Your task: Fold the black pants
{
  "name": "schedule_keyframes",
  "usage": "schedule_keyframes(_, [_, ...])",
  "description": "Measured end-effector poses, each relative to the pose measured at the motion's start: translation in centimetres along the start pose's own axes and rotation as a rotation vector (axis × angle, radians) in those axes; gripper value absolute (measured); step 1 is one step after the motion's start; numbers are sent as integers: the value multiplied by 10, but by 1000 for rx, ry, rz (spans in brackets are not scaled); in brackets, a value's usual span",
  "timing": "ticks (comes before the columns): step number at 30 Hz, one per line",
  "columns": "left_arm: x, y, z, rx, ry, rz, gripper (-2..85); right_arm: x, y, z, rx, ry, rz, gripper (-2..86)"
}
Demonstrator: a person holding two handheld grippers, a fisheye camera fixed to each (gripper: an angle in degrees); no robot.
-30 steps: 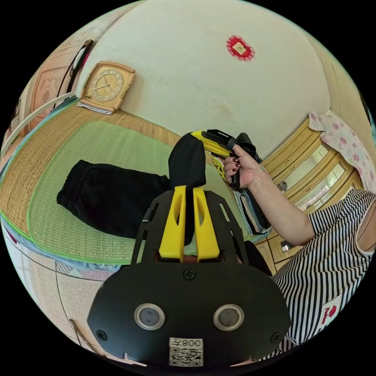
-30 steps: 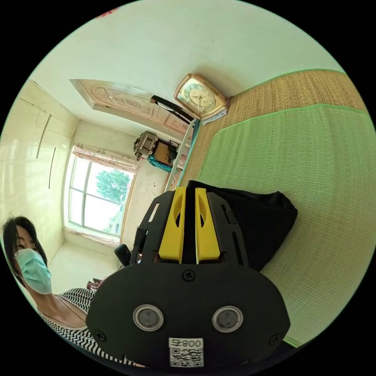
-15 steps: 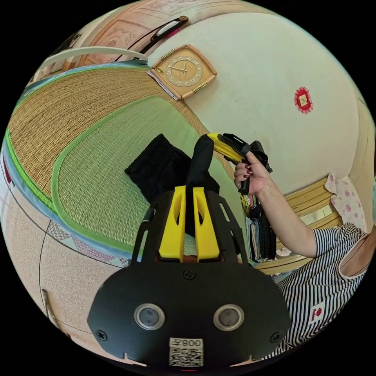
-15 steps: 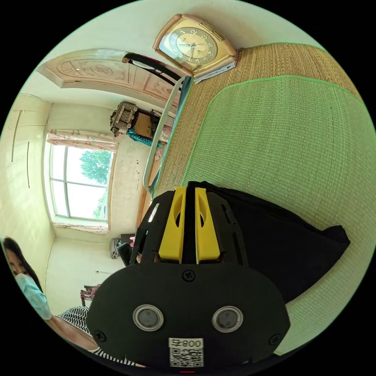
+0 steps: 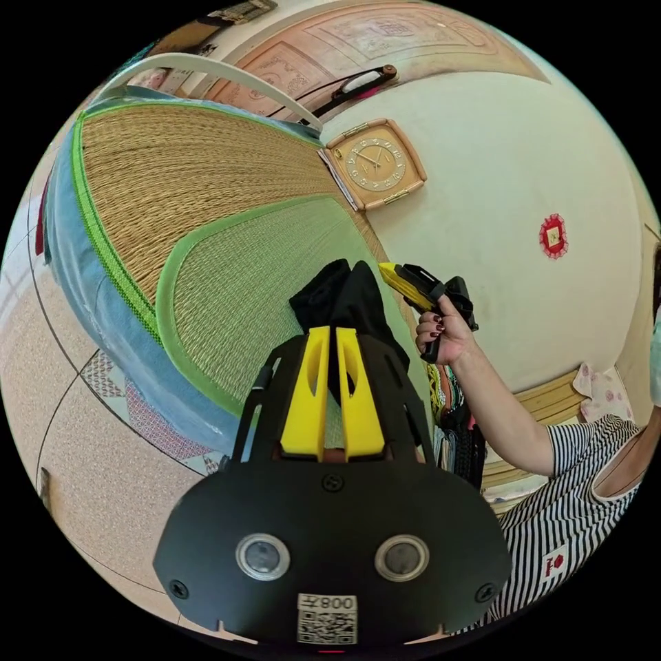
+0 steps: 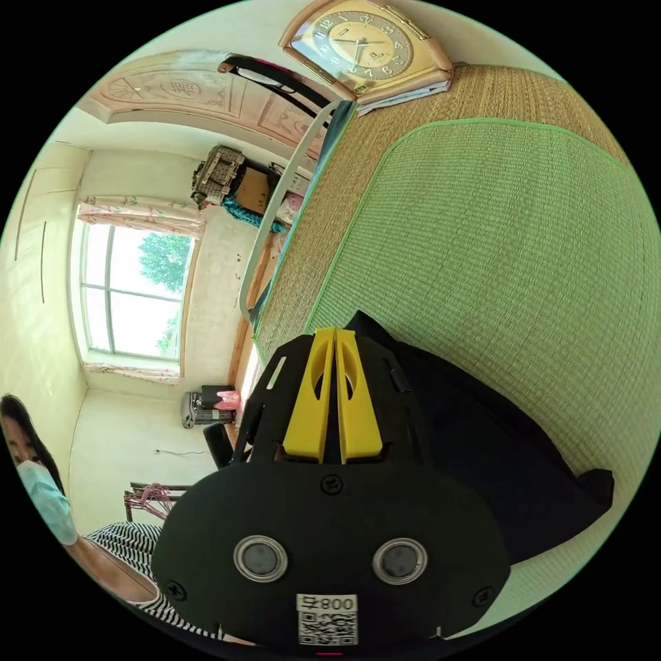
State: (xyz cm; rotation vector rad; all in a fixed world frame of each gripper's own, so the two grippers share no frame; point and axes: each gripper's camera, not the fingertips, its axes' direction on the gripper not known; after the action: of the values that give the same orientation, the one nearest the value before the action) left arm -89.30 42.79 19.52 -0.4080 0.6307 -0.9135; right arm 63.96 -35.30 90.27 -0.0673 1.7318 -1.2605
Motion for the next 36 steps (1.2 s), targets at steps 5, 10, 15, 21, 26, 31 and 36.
schedule_keyframes(5, [25, -11, -2, 30, 14, 155, 2, -32, -9, 14, -57, 125, -91, 1])
schedule_keyframes(10, [31, -31, 31, -100, -201, 216, 1, -60, -20, 54, -159, 341, -228, 2])
schedule_keyframes(15, [30, -36, 34, -95, -183, 176, 1, -81, -22, 61, -140, 340, -303, 2])
schedule_keyframes(21, [70, -36, 39, -101, -160, 348, 1, -103, -31, 43, -98, 416, -317, 1])
schedule_keyframes(26, [79, -40, 62, -202, -215, 314, 1, -99, -40, 40, -150, 364, -262, 1])
schedule_keyframes(31, [112, -29, 64, -225, -183, 423, 1, -117, 4, 6, -92, 392, -375, 1])
schedule_keyframes(36, [122, -23, 95, -356, -304, 446, 1, -77, 37, 13, -231, 482, -260, 1])
